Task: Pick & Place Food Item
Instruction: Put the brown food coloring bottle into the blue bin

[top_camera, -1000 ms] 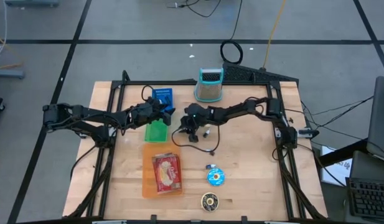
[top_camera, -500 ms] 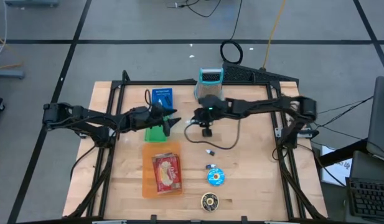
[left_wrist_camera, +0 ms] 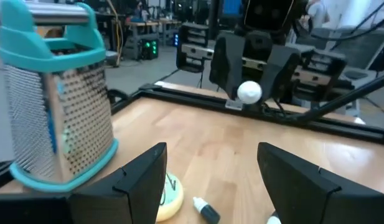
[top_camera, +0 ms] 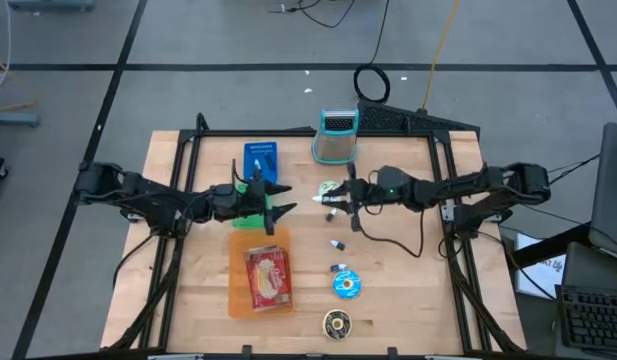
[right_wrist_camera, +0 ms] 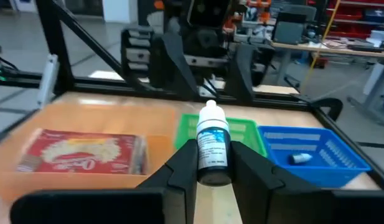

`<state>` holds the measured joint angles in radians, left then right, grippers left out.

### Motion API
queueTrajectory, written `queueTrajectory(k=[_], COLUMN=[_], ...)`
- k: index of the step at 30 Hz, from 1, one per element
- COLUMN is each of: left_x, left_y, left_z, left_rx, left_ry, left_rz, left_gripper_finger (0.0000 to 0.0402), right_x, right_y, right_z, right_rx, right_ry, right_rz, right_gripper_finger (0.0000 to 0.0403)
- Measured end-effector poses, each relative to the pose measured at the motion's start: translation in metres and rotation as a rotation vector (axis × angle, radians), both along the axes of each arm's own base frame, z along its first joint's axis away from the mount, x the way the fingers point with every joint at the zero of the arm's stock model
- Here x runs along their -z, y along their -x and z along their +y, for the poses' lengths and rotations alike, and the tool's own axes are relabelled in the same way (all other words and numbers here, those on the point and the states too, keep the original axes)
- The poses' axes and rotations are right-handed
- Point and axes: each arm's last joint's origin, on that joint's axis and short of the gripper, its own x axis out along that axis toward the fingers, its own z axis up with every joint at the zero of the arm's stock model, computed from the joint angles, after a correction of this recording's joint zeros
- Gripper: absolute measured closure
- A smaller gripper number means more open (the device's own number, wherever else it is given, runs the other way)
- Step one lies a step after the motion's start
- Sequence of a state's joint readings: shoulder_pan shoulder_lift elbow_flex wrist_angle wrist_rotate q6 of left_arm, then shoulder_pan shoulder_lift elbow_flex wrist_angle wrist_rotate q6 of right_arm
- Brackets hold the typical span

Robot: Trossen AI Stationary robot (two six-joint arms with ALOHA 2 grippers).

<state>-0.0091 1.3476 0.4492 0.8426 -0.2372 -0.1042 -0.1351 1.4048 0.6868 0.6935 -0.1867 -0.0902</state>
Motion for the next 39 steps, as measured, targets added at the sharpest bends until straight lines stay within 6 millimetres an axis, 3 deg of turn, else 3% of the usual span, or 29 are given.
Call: queueTrajectory(k=[9, 15, 25, 39], left_x=[-0.003, -0.009, -0.012, -0.039], left_y=[-0.054, -0.074, -0.076, -0.061], left_z=[-0.005, -0.006, -0.009, -0.013], left_rx=[0.035, 0.068, 0.152, 0.200], left_ry=[-0.148, -0.183, -0.150, -0.126], left_rz=[0.045, 0.046, 0.038, 0.029], left_gripper_finger=[0.0149, 0.0149, 0.0149, 0.0149], right_x=[0.000, 0.001, 0.002, 0.008], right_y=[-0.001, 0.000, 0.000, 0.000], right_z=[0.012, 0.012, 0.012, 0.010], right_rx=[-0.039, -0.044, -0.057, -0.040], right_ry=[-0.018, -0.026, -0.021, -0.018], right_rz=[-0.007, 0.000, 0.020, 0.067], right_gripper_finger=[0.0331, 0.0335, 0.0333, 0.0335])
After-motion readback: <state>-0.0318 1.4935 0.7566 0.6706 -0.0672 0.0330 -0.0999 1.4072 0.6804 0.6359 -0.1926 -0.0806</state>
